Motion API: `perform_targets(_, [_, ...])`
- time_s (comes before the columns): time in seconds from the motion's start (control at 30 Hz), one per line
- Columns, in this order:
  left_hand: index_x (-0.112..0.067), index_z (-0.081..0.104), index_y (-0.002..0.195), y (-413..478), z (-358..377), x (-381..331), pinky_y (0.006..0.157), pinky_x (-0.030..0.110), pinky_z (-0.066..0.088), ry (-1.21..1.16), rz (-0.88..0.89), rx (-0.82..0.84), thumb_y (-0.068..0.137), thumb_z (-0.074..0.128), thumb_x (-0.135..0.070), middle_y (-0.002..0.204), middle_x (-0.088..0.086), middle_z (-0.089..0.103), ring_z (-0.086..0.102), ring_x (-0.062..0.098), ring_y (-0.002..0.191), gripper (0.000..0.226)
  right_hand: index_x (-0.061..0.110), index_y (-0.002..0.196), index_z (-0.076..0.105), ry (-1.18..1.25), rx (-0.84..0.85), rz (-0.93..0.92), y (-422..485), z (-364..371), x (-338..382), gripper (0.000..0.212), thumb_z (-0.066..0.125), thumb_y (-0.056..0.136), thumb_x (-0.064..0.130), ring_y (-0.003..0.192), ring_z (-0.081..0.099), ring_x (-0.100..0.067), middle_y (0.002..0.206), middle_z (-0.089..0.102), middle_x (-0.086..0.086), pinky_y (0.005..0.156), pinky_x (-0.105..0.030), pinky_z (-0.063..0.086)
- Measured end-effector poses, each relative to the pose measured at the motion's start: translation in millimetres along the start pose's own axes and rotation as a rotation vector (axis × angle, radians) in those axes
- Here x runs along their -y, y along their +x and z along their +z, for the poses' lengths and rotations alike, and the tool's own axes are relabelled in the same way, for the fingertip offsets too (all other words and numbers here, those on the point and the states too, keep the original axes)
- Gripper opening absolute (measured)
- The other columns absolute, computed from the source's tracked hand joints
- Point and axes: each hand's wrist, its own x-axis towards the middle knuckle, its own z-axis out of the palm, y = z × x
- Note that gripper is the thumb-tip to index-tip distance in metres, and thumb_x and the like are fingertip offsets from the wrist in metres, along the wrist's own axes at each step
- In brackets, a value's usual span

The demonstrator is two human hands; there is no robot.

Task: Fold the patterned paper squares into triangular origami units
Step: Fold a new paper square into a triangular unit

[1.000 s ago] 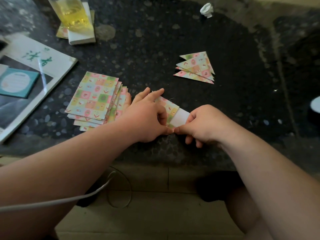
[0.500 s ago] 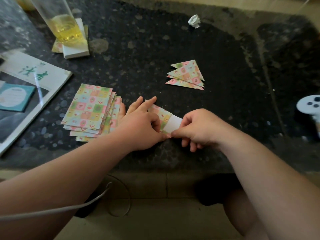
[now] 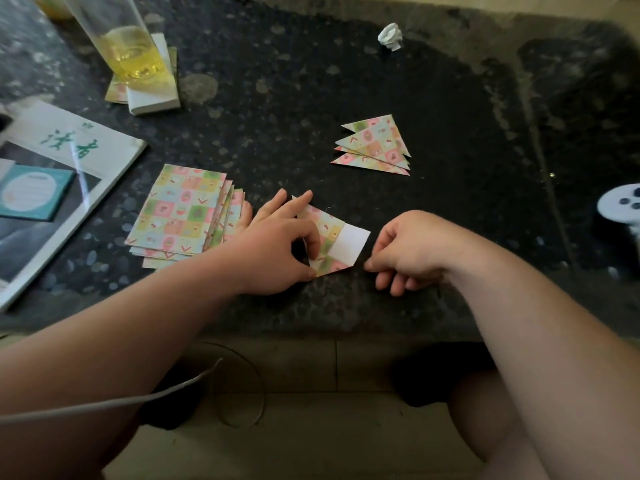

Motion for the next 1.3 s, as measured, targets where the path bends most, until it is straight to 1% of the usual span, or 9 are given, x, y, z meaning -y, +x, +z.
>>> perform_targets(0.13, [-0.042,0.056,0.098,-6,3,9,0.122,0.056,-0.015,-0.019,0.08,-0.033,0.091,0.071,-0.031,0.168,-0.02,0.001,-0.017,0.011,0.154,0.02,0.014,0.087,0.067,0.152,-0.202,-0.059,4,-6,-4,0.009,0.073,0.092,0.011,0.053,0.069,-0.013,0.073,0.077,-0.005,0.045,-0.025,0.05])
perform_targets(0.23, [-0.045,0.056,0.105,-10,9,12,0.123,0.057,-0.012,-0.04,0.127,-0.114,0.09,0.07,-0.037,0.168,-0.019,0.011,-0.01,0.009,0.155,0.021,0.027,0.099,0.065,0.261,-0.404,-0.241,6,2,1,0.02,0.076,0.087,0.016,0.078,0.073,-0.013,0.092,0.073,0.003,0.067,-0.035,0.062])
perform_targets(0.33, [-0.043,0.058,0.116,-15,17,12,0.126,0.052,-0.002,-0.021,0.12,-0.217,0.082,0.07,-0.062,0.166,-0.016,0.018,0.002,0.008,0.155,0.041,0.036,0.114,0.06,0.113,-0.328,-0.305,6,13,6,0.037,0.077,0.085,0.02,0.089,0.067,-0.01,0.1,0.065,0.01,0.078,-0.039,0.063])
perform_targets(0.47, [-0.041,0.054,0.123,-23,33,5,0.127,0.046,0.003,0.094,0.12,-0.305,0.077,0.069,-0.07,0.162,-0.014,0.024,0.013,0.012,0.151,0.056,0.031,0.099,0.07,0.111,-0.257,-0.287,2,19,9,0.019,0.077,0.086,0.019,0.078,0.072,-0.014,0.088,0.072,0.004,0.071,-0.035,0.062])
perform_targets(0.73, [-0.026,0.075,0.101,-22,37,14,0.088,0.038,0.043,0.114,0.243,-0.584,0.092,0.068,-0.029,0.105,-0.009,0.062,0.054,0.018,0.098,0.011,0.004,0.105,0.073,0.715,0.04,-0.185,-11,29,1,0.017,0.072,0.09,-0.004,0.079,0.078,-0.024,0.088,0.079,-0.013,0.069,-0.033,0.062])
perform_targets(0.8, [-0.023,0.078,0.099,-24,33,18,0.081,0.039,0.049,0.102,0.302,-0.57,0.093,0.068,-0.021,0.098,-0.008,0.063,0.055,0.018,0.091,0.012,0.013,0.111,0.071,0.486,0.052,-0.291,-15,29,-9,0.026,0.074,0.089,0.0,0.076,0.077,-0.015,0.084,0.079,-0.002,0.066,-0.027,0.06])
perform_targets(0.93, [-0.023,0.08,0.099,-27,36,26,0.075,0.037,0.052,0.106,0.373,-0.499,0.091,0.072,-0.017,0.095,-0.008,0.063,0.056,0.017,0.088,0.013,0.041,0.115,0.071,-0.173,-0.268,-0.501,-10,26,-30,0.037,0.081,0.084,0.023,0.071,0.058,-0.003,0.082,0.061,0.01,0.06,-0.013,0.042])
perform_targets(1.13, [-0.029,0.079,0.105,-33,39,30,0.084,0.043,0.048,0.114,0.334,-0.484,0.093,0.056,-0.036,0.099,-0.013,0.059,0.053,0.014,0.092,0.028,0.034,0.12,0.075,-0.297,-0.315,-0.715,-1,40,-38,0.033,0.077,0.087,0.03,0.104,0.045,-0.007,0.103,0.049,0.017,0.092,-0.032,0.047])
perform_targets(1.3, [-0.034,0.079,0.102,-36,35,36,0.088,0.036,0.037,0.065,0.242,-0.491,0.094,0.068,-0.033,0.096,-0.021,0.052,0.046,0.006,0.093,0.013,0.034,0.109,0.079,-0.255,-0.344,-0.699,3,43,-37,0.022,0.077,0.088,0.029,0.1,0.045,-0.003,0.098,0.053,0.018,0.088,-0.026,0.043])
